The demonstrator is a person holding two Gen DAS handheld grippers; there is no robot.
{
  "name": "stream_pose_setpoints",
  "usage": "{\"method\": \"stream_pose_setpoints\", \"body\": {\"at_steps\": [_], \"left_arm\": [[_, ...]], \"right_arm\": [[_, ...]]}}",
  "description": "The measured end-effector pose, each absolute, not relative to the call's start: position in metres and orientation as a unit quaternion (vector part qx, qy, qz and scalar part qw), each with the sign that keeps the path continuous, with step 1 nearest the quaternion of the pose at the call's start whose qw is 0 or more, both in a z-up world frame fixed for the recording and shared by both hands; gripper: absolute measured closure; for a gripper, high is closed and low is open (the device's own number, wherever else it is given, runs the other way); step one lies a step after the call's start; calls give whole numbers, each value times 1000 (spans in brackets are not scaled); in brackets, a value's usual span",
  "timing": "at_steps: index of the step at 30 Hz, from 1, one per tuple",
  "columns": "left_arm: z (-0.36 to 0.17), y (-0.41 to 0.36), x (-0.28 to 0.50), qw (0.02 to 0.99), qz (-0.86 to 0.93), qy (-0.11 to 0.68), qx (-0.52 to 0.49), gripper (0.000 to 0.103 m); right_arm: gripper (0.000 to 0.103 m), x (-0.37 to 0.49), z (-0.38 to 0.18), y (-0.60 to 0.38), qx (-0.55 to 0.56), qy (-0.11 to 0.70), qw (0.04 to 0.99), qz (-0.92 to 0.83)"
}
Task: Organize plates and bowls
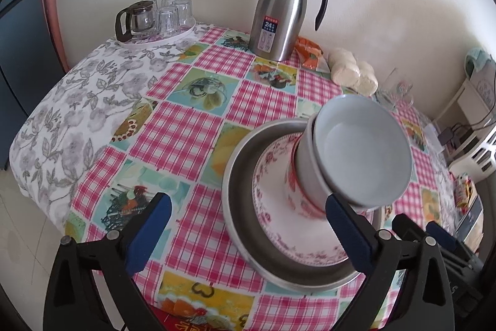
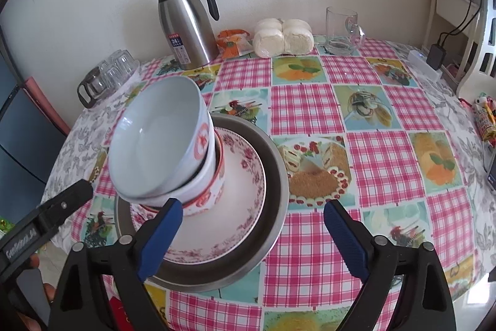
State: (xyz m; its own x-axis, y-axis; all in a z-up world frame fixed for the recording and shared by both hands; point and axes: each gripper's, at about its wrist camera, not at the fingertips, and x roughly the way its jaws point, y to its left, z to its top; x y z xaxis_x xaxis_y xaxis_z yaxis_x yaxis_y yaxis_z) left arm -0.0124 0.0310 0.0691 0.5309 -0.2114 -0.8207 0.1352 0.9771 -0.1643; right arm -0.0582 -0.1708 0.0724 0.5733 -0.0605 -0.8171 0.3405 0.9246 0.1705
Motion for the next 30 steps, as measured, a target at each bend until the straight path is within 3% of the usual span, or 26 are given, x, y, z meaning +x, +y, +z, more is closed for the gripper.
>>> {"method": "stream_pose_setpoints", "body": {"at_steps": [6, 30], "left_arm": [[62, 30, -21, 869, -99, 484, -24, 3], [49, 26, -38, 861, -43, 505, 50, 3]], "right_arm": [[0, -62, 70, -170, 154, 450, 872, -116], [0, -77, 65, -169, 147, 457, 869, -118]]}}
